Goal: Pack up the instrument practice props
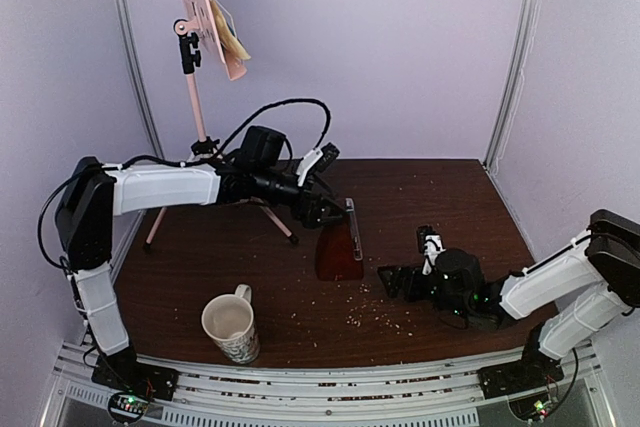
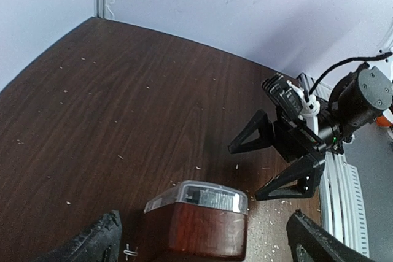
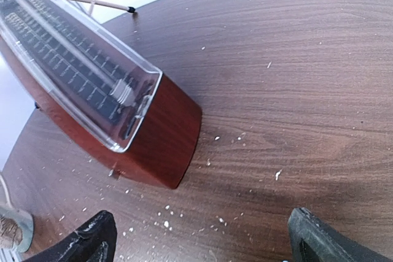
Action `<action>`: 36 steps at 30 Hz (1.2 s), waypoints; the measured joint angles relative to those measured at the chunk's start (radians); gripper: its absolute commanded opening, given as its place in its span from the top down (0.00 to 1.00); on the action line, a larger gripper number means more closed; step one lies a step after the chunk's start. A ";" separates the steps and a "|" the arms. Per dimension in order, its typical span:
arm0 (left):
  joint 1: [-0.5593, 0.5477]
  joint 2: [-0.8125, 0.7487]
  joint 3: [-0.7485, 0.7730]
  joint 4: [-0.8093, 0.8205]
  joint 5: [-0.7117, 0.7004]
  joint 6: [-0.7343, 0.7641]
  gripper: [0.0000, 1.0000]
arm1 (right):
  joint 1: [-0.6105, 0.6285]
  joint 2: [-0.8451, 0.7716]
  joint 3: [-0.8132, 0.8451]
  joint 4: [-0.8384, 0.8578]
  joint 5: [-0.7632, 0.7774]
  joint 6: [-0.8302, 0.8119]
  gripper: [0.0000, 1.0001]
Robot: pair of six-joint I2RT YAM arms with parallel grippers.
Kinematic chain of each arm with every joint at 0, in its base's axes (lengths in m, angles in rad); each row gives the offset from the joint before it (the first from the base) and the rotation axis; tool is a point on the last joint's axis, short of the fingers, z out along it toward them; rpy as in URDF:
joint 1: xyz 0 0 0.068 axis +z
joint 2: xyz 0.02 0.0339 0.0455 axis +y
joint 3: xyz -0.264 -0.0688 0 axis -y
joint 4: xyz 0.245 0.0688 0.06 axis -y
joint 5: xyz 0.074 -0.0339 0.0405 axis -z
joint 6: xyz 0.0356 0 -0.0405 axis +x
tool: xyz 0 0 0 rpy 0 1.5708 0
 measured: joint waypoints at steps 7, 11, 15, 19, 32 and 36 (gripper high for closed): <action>-0.010 0.081 0.002 0.001 0.069 0.028 0.16 | 0.000 -0.036 -0.035 0.042 -0.032 -0.012 0.00; -0.010 0.084 0.002 0.001 0.072 0.046 0.30 | 0.000 -0.037 -0.036 0.051 -0.037 -0.016 0.00; -0.009 0.084 0.002 0.001 0.068 0.062 0.40 | 0.004 -0.037 -0.043 0.064 -0.037 -0.025 0.00; -0.009 0.084 0.002 0.013 0.066 0.096 0.48 | 0.026 -0.037 -0.046 0.068 -0.029 -0.048 0.00; -0.003 0.127 0.064 0.000 0.078 0.029 0.58 | 0.098 0.117 0.043 0.113 -0.018 -0.143 0.01; 0.010 0.140 0.075 0.013 0.095 -0.005 0.58 | 0.109 0.190 0.130 0.100 -0.016 -0.158 0.01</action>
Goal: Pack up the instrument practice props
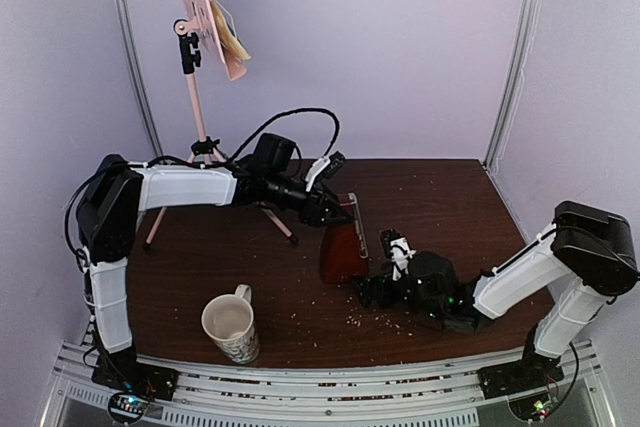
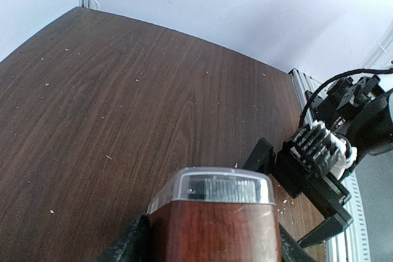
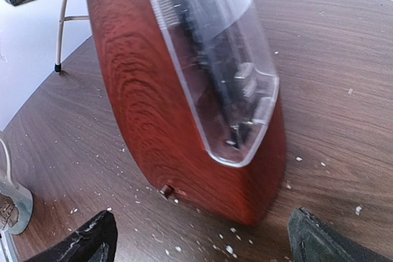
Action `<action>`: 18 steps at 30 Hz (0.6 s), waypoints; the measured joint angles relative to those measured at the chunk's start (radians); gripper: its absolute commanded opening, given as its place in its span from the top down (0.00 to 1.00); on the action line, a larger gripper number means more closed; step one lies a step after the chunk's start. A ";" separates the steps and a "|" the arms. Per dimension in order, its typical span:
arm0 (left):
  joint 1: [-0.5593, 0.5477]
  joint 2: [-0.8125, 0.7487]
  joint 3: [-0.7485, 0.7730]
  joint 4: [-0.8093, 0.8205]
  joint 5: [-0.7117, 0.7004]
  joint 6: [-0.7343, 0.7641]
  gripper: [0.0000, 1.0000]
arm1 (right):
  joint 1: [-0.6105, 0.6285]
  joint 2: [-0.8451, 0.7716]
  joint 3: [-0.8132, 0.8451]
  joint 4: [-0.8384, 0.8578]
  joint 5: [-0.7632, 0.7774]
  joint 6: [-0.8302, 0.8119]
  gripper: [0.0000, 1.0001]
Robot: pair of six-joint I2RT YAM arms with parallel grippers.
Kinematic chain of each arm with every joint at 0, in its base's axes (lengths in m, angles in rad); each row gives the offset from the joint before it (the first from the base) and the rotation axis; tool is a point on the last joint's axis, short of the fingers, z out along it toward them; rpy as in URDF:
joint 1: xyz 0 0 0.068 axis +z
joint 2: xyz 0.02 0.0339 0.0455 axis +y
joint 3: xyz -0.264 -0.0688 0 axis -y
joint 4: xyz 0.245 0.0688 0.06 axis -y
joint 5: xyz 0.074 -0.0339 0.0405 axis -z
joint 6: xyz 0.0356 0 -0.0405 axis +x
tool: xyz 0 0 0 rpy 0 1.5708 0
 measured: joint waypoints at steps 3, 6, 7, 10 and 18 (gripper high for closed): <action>0.004 0.004 0.003 0.004 0.002 -0.016 0.59 | 0.003 0.046 0.059 -0.031 0.001 -0.011 0.01; 0.010 0.010 0.007 0.005 0.008 -0.024 0.59 | 0.005 0.084 0.103 -0.065 0.002 -0.016 0.01; 0.013 0.012 0.010 0.006 0.012 -0.028 0.59 | 0.005 0.097 0.117 -0.079 0.005 -0.017 0.01; 0.016 0.021 0.018 0.008 0.023 -0.037 0.59 | 0.005 0.130 0.153 -0.124 0.014 -0.017 0.02; 0.020 0.025 0.019 0.015 0.034 -0.039 0.59 | 0.004 0.200 0.240 -0.230 0.056 -0.016 0.05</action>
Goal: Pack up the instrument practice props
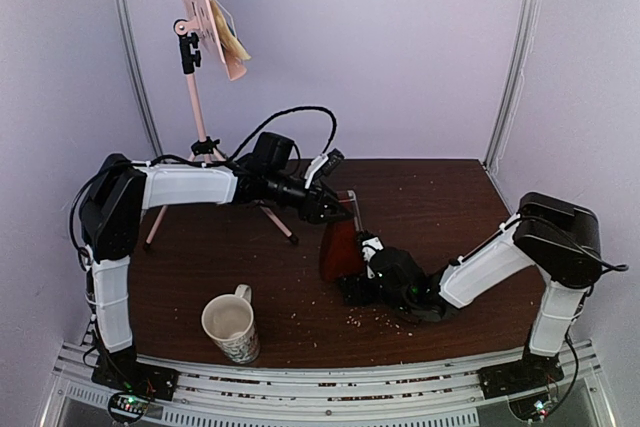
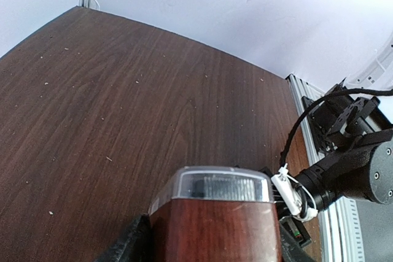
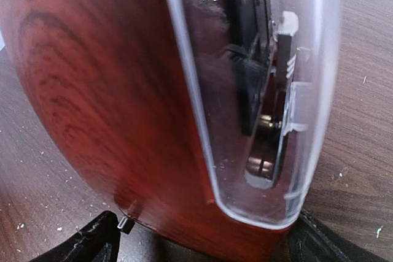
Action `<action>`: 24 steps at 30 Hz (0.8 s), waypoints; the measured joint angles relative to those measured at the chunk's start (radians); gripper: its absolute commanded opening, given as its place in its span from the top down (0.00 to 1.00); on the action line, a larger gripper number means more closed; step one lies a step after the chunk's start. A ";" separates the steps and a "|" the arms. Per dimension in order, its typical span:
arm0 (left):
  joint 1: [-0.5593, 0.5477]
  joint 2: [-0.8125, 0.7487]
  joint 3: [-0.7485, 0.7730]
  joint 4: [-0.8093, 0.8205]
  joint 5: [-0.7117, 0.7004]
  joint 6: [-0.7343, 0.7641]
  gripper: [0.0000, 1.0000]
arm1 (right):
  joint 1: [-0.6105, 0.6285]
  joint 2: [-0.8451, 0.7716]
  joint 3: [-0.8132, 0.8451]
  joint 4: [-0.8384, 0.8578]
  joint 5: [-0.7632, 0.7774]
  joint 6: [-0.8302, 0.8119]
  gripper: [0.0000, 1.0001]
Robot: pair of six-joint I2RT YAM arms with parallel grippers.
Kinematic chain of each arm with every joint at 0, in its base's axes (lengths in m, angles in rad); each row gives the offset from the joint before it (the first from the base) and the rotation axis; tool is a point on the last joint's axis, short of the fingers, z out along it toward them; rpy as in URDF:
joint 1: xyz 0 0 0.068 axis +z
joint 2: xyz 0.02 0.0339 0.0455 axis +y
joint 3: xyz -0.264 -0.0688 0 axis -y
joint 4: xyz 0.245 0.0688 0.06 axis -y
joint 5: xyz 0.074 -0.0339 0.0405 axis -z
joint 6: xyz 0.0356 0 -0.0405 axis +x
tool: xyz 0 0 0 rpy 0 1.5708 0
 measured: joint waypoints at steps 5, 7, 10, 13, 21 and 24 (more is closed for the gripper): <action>0.000 0.002 0.000 0.004 0.003 0.000 0.60 | -0.001 0.000 0.008 -0.017 0.006 0.000 0.08; 0.000 0.002 0.000 0.005 0.005 0.000 0.60 | -0.002 0.001 0.008 -0.018 0.007 0.000 0.10; 0.000 0.003 0.000 0.006 0.007 0.000 0.60 | -0.006 0.001 0.008 -0.018 0.007 0.001 0.22; 0.005 0.006 0.000 0.013 0.012 0.006 0.60 | -0.006 0.001 0.007 -0.017 0.017 0.002 0.34; 0.011 0.008 0.003 0.019 0.003 -0.002 0.61 | -0.011 0.000 -0.006 0.010 0.029 -0.004 0.46; 0.011 0.008 0.003 0.019 0.003 -0.003 0.61 | -0.011 0.000 -0.007 0.012 0.029 -0.005 0.43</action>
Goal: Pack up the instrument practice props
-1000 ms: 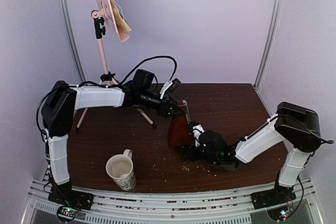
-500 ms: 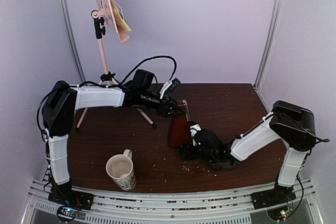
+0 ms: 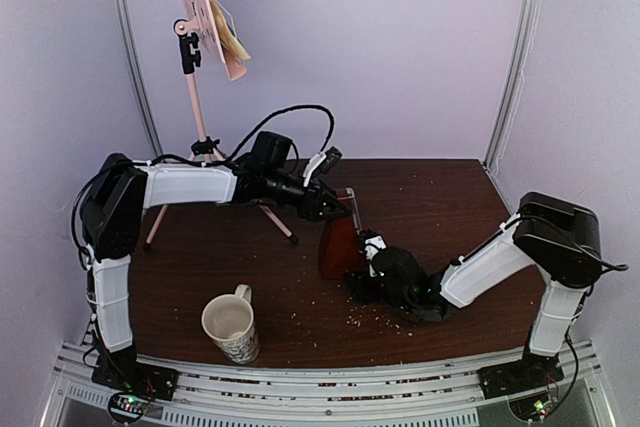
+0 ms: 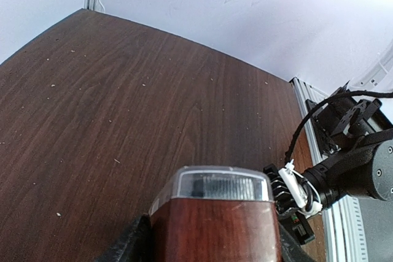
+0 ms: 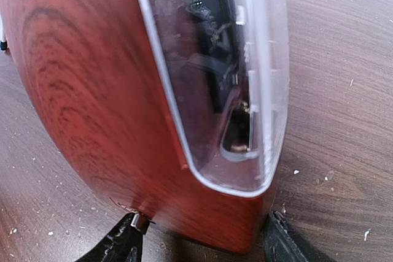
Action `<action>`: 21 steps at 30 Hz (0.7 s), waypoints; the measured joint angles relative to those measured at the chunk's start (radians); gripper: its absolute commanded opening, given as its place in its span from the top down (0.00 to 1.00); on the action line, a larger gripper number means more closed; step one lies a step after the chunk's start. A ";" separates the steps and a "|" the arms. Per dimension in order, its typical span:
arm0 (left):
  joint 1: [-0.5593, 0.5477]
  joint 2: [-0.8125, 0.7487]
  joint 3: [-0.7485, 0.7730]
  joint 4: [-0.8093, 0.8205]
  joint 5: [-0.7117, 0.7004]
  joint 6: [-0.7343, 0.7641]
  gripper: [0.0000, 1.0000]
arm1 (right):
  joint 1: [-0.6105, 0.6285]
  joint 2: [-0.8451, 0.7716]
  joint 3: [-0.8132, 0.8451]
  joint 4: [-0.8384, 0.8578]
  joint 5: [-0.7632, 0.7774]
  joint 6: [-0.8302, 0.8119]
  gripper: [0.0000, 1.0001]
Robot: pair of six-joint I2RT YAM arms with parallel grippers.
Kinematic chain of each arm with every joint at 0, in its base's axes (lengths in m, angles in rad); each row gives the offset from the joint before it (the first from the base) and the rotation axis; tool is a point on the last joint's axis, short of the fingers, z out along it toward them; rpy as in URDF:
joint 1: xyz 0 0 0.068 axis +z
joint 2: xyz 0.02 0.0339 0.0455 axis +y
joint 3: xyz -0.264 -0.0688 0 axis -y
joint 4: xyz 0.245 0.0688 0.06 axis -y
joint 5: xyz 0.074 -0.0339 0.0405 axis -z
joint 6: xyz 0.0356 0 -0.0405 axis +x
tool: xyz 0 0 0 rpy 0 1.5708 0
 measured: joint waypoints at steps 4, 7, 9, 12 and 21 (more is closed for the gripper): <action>0.000 0.000 0.000 0.000 -0.002 -0.001 0.60 | 0.000 0.000 -0.005 0.010 0.000 -0.002 0.21; 0.000 0.000 0.000 -0.002 0.008 0.011 0.58 | -0.002 -0.015 -0.032 0.033 -0.017 0.002 0.08; 0.000 0.000 -0.002 -0.002 0.015 0.029 0.57 | -0.002 -0.044 -0.071 0.050 -0.031 0.002 0.05; -0.003 -0.002 -0.010 -0.002 0.033 0.067 0.54 | -0.002 -0.108 -0.150 0.099 -0.041 0.004 0.04; -0.040 -0.029 -0.024 -0.070 0.006 0.236 0.22 | -0.009 -0.266 -0.280 0.178 -0.043 0.008 0.00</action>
